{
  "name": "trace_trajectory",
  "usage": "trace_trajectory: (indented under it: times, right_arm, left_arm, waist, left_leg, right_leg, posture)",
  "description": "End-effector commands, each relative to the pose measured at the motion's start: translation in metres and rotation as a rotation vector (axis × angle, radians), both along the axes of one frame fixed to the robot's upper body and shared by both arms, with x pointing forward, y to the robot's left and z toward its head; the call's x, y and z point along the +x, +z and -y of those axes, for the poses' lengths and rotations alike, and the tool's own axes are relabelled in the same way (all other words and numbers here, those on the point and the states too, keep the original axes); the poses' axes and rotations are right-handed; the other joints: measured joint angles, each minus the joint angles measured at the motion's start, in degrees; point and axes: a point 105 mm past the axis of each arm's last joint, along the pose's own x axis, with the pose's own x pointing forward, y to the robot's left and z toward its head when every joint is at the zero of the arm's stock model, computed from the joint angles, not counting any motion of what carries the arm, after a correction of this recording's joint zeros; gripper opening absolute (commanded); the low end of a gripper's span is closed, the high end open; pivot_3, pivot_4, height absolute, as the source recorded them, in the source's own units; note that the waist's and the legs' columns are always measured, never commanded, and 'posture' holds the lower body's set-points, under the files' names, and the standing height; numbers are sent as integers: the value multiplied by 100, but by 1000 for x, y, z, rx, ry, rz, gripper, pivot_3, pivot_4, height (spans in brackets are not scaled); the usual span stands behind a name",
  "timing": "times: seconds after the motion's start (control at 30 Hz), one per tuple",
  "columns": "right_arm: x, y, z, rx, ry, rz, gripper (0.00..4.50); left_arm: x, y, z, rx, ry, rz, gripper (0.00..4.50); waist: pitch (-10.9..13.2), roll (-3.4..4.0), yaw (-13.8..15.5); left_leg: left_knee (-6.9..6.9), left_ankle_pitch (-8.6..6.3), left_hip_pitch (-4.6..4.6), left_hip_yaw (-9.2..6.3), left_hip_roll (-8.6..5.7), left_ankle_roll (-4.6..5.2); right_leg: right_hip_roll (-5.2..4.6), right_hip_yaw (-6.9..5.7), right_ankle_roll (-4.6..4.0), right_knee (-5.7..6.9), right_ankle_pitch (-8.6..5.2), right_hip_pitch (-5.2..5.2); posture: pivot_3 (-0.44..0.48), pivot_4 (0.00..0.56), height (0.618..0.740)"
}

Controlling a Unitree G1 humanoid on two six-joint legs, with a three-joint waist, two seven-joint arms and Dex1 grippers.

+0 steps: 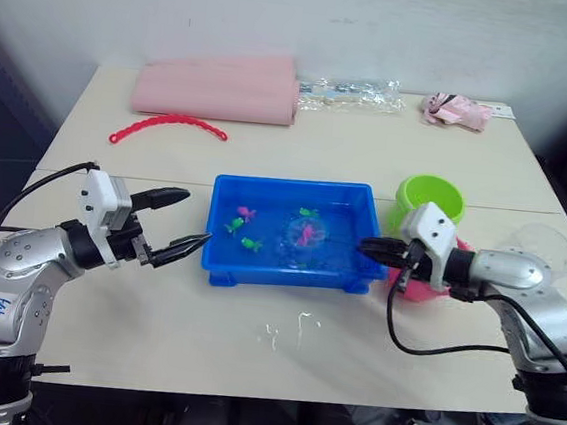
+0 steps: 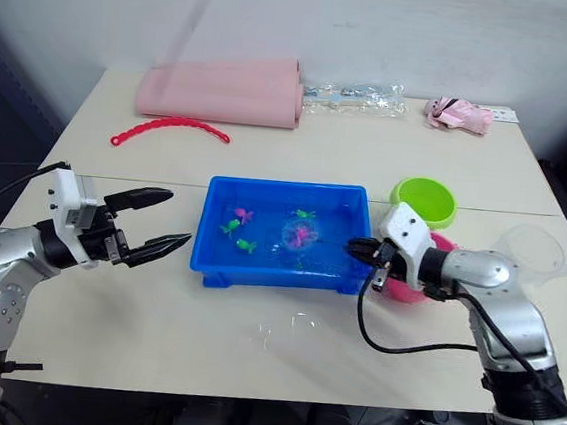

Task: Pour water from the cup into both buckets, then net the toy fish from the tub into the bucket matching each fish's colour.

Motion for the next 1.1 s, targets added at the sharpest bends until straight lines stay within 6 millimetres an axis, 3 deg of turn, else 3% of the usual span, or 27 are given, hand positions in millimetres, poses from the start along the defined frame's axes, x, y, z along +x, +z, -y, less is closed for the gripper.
trace_trajectory:
  times: [0.03, 0.13, 0.47, 0.63, 0.8, 1.0, 1.1]
  right_arm:
    - [-12, 25, 4, 49, 29, 106, 0]
    - [-17, 32, 11, 87, -7, 139, 0]
    - [-59, 61, 60, 169, -213, 294, 0]
    - [-93, 58, 89, 85, -311, 361, 0]
    - [-112, 45, 115, -64, -414, 413, 0]
    - [-128, 15, 127, -278, -397, 448, 0]
    - [-124, 14, 137, -396, -415, 529, 0]
  left_arm:
    - [-6, 14, 12, -30, -96, 18, 4457]
    - [-6, 20, 21, -28, -170, 7, 4457]
    - [5, 39, 73, -78, -428, 3, 4457]
    - [9, 39, 98, -78, -527, 5, 4457]
    - [12, 40, 113, -71, -588, 9, 4457]
    - [16, 36, 120, -65, -606, 5, 4457]
    - [17, 34, 121, -64, -608, 8, 4457]
  waist:
    - [0, 0, 1]
    - [0, 0, 7]
    - [0, 0, 75]
    - [0, 0, 133]
    - [0, -1, 149]
    - [-3, 3, 137]
    - [-2, 2, 127]
  left_leg:
    - [0, 0, 0, 0, 0, 0]
    - [0, 0, 0, -1, 0, 0]
    - [0, 0, 1, 2, -9, 5]
    - [0, 0, 1, 1, -4, 4]
    - [5, 3, 6, 8, -5, 7]
    - [6, 5, 9, 9, -4, 3]
    - [6, 6, 11, 12, -1, 2]
  right_leg:
    - [0, 0, 0, -1, 0, 0]
    - [1, -1, 0, 0, 0, 0]
    - [20, 0, 2, 0, 1, 7]
    - [35, 2, 3, 0, 1, 7]
    - [39, 12, 5, 0, 2, 8]
    - [45, 18, 6, 0, 3, 9]
    - [48, 21, 6, 0, 3, 8]
  posture:
    - [0, 150, 740]
    - [0, 150, 740]
    - [0, 150, 740]
    - [0, 150, 740]
    - [0, 150, 740]
    - [0, 150, 740]
    - [0, 150, 740]
